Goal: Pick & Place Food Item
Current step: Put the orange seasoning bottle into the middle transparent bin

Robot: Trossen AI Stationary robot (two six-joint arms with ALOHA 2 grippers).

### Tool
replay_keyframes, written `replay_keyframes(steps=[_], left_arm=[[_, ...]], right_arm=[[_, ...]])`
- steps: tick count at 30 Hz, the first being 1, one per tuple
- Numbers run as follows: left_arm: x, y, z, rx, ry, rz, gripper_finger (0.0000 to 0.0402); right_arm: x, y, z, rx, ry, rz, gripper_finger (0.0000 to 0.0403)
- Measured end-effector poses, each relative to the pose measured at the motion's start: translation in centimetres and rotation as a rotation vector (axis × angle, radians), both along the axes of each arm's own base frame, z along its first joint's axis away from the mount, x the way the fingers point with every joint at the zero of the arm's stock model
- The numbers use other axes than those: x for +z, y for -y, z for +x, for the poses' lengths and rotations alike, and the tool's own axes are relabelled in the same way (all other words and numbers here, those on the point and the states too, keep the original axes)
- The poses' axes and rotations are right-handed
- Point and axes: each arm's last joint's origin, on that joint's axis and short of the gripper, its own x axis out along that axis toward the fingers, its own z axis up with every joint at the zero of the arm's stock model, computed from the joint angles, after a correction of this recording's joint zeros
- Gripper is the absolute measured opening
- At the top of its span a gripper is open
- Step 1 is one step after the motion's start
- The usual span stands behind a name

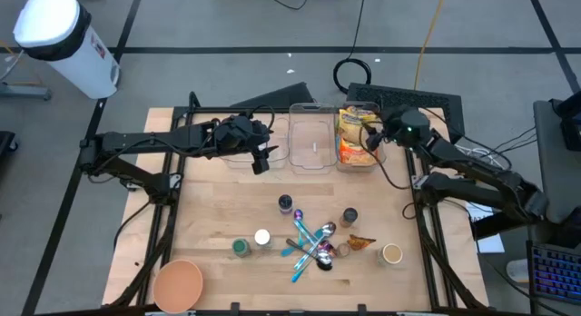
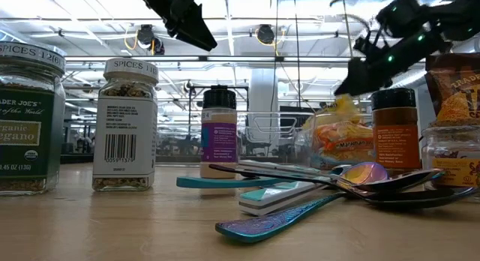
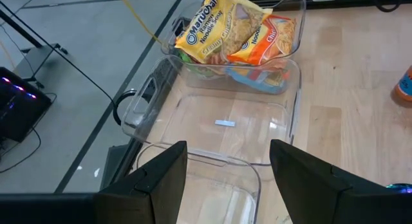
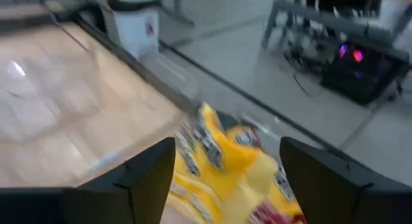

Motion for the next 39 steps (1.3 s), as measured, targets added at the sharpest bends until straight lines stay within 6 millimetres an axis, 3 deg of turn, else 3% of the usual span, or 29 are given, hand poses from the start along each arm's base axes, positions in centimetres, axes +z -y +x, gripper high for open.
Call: replay_keyframes(steps=[6, 15, 19, 26, 31, 39], left_arm=[[0.0, 0.0, 0.0, 0.000, 0.000, 0.000, 0.0230], [0.0, 0.0, 0.0, 0.000, 0.000, 0.000, 0.0230], [0.0, 0.0, 0.0, 0.002, 0.002, -0.004, 0.0230], [0.0, 0.0, 0.0, 0.015, 0.014, -0.020, 0.0230], [0.1, 0.0, 0.1, 0.020, 0.026, -0.025, 0.0230], [0.4, 0.0, 0.3, 0.028, 0.067, -0.032, 0.0230]], right_arm=[[2.2, -3.4, 0.2, 0.296, 0.152, -0.049, 0.0275], [3.0, -10.3, 1.9, 0.789, 0.267, 0.120, 0.0270], [3.8, -14.4, 2.3, 0.849, 0.151, 0.142, 0.0270], [4.5, -20.4, 2.0, 0.765, -0.118, 0.138, 0.0270], [2.8, -22.1, 3.4, 0.718, -0.213, 0.164, 0.0270], [0.5, -21.1, 5.8, 0.697, -0.352, 0.327, 0.0270]])
